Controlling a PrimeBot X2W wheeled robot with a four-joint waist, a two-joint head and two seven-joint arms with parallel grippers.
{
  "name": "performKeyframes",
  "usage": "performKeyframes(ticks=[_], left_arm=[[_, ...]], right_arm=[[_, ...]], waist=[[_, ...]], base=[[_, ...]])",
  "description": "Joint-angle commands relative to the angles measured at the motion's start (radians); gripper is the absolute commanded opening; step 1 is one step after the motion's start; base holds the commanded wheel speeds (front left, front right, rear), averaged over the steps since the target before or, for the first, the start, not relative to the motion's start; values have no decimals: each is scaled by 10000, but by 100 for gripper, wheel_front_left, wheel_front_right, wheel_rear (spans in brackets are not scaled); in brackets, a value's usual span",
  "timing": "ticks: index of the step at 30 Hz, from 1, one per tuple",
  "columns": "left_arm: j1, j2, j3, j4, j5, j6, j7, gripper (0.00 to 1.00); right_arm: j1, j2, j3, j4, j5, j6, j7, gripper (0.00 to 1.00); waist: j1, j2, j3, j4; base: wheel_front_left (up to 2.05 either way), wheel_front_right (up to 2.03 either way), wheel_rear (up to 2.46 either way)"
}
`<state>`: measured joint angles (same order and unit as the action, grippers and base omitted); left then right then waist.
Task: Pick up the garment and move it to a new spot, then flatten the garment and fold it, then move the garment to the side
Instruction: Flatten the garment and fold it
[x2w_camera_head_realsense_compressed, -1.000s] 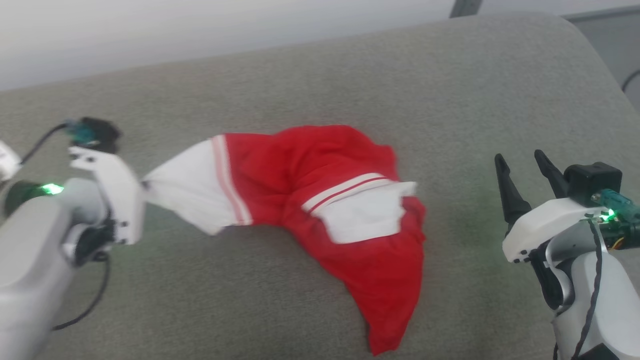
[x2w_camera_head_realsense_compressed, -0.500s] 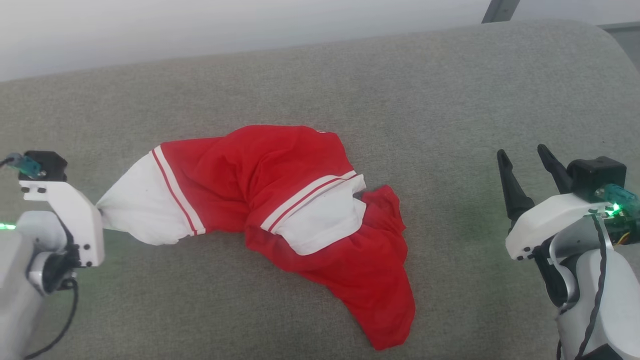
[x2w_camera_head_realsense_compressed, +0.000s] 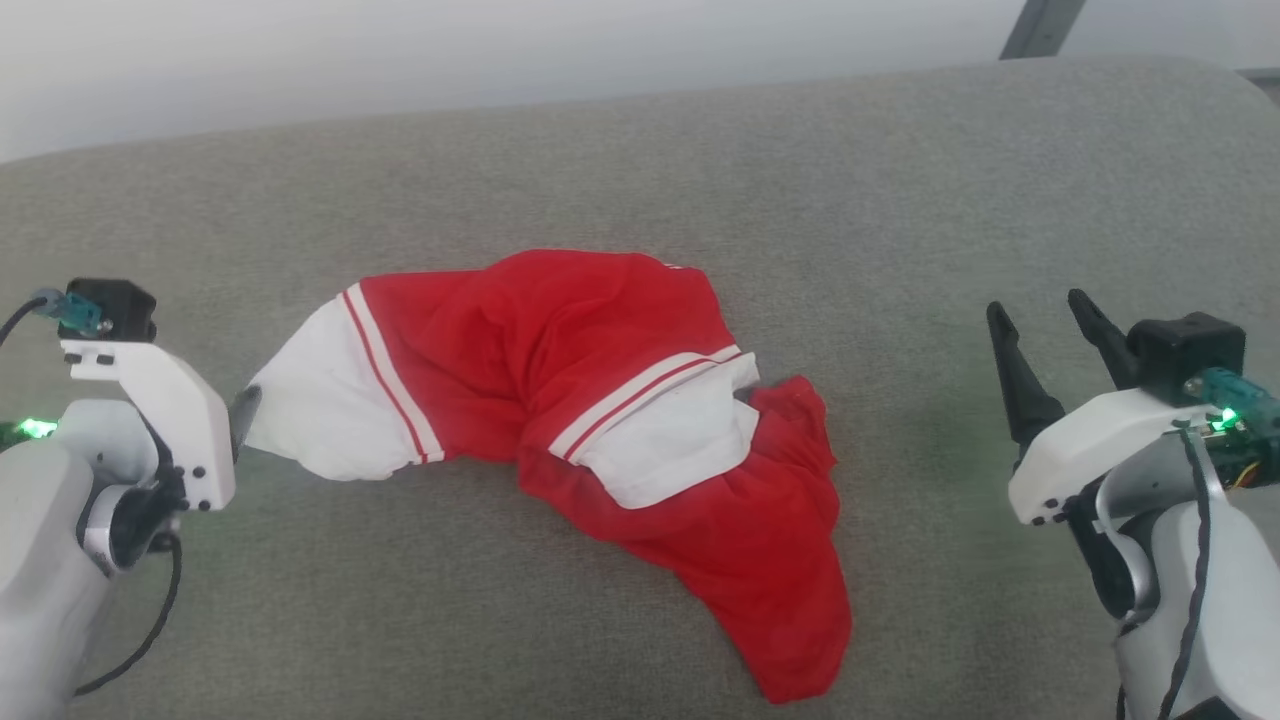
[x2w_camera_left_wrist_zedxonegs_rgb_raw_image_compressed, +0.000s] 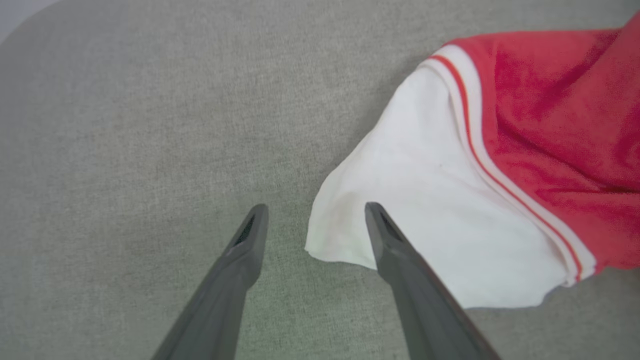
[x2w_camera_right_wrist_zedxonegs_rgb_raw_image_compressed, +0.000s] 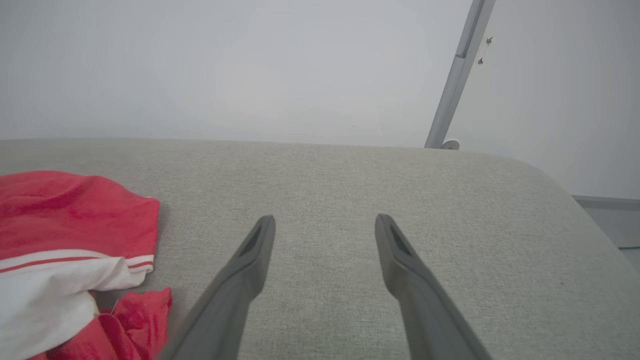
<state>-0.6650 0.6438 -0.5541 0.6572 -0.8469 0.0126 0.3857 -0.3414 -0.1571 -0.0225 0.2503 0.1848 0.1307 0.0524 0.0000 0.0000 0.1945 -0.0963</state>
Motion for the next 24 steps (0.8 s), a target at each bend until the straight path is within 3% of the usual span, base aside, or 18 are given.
performKeyframes(ticks=[1,10,24], left_arm=[[19,-28,84,-284,124,112,-330,100],[825,-120,415,-1701,476,707,-2512,100],[2908,-330,1460,-3356,414,1781,-5736,100]], right_arm=[[108,-17,158,-130,91,1,88,100],[380,-158,1148,-450,573,1,606,100],[640,-645,3030,-776,1781,1,2400,100]], waist=[[0,0,-78,142],[0,0,-343,721],[0,0,-675,1821]], base=[[0,0,0],[0,0,0],[0,0,0]])
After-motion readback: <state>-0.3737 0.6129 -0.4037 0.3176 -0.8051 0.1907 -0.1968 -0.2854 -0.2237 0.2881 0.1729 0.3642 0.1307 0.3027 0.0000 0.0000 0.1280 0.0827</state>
